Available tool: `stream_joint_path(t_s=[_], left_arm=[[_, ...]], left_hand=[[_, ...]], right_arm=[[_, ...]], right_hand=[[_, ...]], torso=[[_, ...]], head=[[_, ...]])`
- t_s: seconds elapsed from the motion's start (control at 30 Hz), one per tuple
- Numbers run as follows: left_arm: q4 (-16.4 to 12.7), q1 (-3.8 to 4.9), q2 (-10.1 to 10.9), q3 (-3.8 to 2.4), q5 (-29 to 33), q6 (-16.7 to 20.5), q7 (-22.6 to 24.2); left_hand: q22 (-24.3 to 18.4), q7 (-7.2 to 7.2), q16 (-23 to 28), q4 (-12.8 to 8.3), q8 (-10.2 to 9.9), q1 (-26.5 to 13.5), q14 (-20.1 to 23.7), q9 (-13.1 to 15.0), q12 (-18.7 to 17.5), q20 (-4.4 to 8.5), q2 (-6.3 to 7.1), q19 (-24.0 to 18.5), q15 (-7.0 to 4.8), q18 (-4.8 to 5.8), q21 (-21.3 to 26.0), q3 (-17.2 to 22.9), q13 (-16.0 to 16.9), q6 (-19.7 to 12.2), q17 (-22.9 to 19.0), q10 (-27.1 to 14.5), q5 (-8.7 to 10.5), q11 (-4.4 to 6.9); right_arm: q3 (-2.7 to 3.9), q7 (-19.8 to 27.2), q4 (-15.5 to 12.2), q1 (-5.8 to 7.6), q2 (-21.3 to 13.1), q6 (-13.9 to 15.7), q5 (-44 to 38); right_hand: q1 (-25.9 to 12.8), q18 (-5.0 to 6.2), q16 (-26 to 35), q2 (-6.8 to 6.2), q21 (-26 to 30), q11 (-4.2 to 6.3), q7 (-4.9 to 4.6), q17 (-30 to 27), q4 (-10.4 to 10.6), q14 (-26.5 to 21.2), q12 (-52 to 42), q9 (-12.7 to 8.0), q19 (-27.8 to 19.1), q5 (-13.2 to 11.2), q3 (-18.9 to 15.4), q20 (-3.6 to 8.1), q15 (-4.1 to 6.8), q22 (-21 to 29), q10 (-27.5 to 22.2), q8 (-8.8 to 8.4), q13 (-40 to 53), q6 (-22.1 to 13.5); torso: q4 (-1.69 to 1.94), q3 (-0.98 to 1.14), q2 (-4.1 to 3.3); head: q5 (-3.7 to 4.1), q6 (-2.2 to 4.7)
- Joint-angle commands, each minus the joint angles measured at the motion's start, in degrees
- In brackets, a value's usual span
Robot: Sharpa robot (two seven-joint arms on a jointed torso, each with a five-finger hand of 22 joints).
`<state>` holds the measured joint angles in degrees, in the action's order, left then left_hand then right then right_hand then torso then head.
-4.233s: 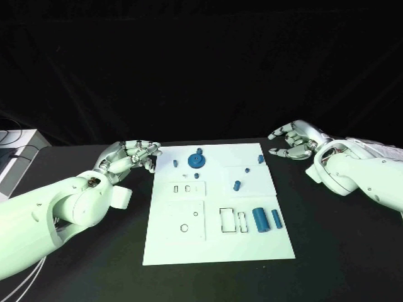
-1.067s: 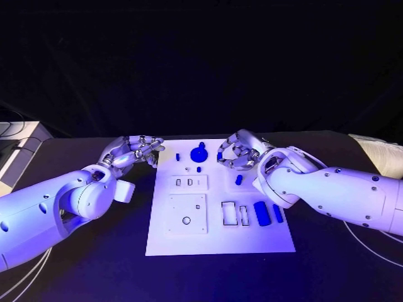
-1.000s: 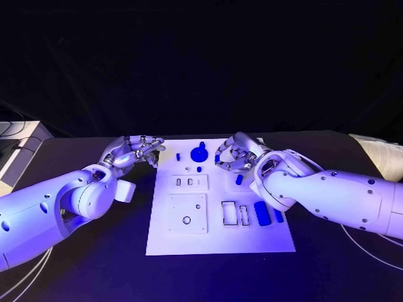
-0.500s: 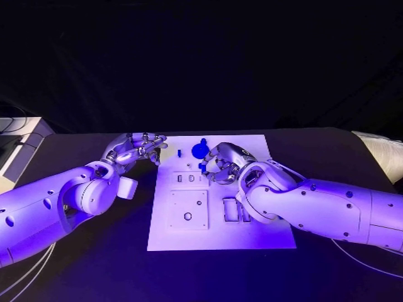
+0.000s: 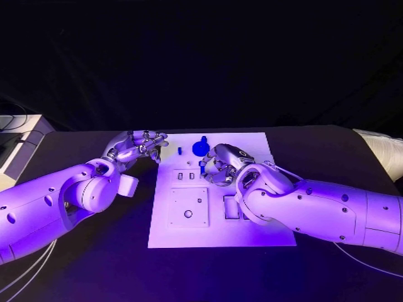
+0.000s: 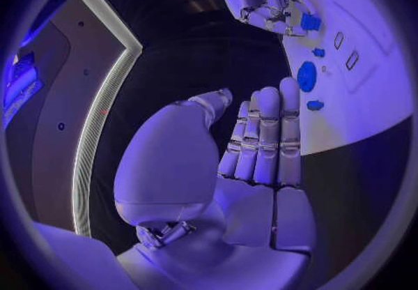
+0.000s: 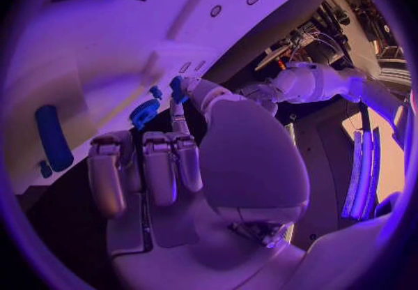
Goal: Assemble the parts on the task board
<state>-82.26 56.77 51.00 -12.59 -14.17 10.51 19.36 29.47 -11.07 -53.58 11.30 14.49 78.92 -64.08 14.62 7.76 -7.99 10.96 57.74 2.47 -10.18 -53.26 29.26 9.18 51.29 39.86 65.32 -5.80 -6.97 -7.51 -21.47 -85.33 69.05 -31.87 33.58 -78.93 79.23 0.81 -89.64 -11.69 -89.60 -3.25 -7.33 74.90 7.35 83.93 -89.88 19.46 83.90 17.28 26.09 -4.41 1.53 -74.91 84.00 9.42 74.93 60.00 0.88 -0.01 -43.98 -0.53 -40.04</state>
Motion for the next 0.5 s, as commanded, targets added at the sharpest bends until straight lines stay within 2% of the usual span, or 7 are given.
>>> stream_joint_path(t_s=[0.03,0.5], left_arm=[[-0.07,-0.01,-0.03,-0.04,-0.24,-1.17,0.20],[-0.12,-0.03,0.17,-0.04,-0.27,-1.17,0.15]], left_hand=[[0.07,0.13,-0.36,-0.36,0.39,0.04,-0.41,0.08,0.20,0.11,0.02,0.31,0.05,-0.38,-0.35,0.11,-0.06,-0.35,-0.06,-0.39,0.17,0.11],[0.07,0.13,-0.36,-0.36,0.39,0.04,-0.41,0.08,0.20,0.11,0.02,0.31,0.05,-0.38,-0.35,0.11,-0.06,-0.35,-0.06,-0.39,0.17,0.11]], right_arm=[[-0.02,-1.37,0.13,-0.08,0.06,-1.22,-2.82],[-0.18,-3.06,0.76,-0.34,0.44,-3.20,-4.93]], right_hand=[[-0.49,-0.81,-0.26,-0.07,-0.40,0.50,0.05,14.77,0.06,5.99,-0.12,0.10,6.10,0.01,0.20,0.34,0.39,-15.09,6.00,0.18,15.07,0.16],[-1.07,-0.81,-0.24,-0.40,-0.40,0.50,0.06,14.71,0.17,5.98,-0.12,0.13,6.10,-0.36,0.05,0.31,0.36,-15.09,6.00,0.26,15.07,0.06]], torso=[[0.01,-0.02,0.00],[0.07,-0.07,-0.03]], head=[[-0.01,-0.09],[0.00,-0.18]])
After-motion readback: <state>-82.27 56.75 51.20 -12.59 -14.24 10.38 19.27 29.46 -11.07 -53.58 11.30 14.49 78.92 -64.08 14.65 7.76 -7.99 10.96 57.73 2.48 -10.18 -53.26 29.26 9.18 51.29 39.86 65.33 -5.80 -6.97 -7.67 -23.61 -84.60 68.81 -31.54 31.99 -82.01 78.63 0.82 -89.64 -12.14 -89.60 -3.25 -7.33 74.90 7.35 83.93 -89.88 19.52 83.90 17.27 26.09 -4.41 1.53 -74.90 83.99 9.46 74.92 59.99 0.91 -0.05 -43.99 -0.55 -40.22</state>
